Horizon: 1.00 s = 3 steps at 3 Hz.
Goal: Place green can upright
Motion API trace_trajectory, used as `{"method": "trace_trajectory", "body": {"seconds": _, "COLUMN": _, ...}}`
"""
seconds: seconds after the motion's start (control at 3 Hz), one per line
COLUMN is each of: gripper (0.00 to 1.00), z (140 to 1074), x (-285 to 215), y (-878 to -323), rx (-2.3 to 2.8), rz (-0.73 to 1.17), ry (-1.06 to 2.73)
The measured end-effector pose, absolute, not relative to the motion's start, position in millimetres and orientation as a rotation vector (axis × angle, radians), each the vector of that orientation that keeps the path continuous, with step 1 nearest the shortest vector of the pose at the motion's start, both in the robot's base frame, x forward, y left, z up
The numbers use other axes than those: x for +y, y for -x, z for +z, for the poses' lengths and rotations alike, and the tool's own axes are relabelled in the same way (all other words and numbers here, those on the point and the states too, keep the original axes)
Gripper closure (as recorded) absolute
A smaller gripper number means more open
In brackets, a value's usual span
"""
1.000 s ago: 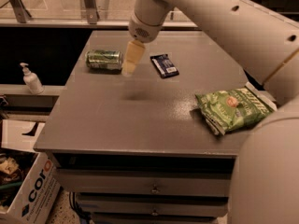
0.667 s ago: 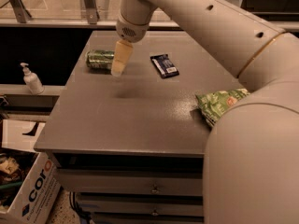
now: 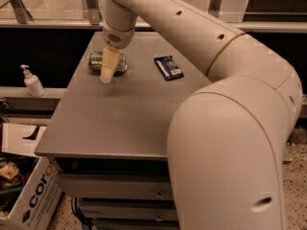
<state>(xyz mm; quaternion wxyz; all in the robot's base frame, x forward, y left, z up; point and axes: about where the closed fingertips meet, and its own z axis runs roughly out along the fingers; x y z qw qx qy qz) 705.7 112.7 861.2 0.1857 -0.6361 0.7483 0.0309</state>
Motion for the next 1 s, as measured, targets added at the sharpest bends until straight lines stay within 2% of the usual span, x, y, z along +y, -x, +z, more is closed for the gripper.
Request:
{"method": "trace_trajectory", "body": {"seconds": 0.67, "gripper": 0.0, "z": 842.2, "x": 138.3, "y": -728.0, "rx": 2.123, "rz": 0.024, "ry": 1.865}}
{"method": "trace_trajectory", "body": {"seconds": 1.0, "gripper": 0.18, "z": 833.3, "x": 139.1, "y": -732.9, "rx": 2.139, "rz": 0.002, "ry": 1.898}}
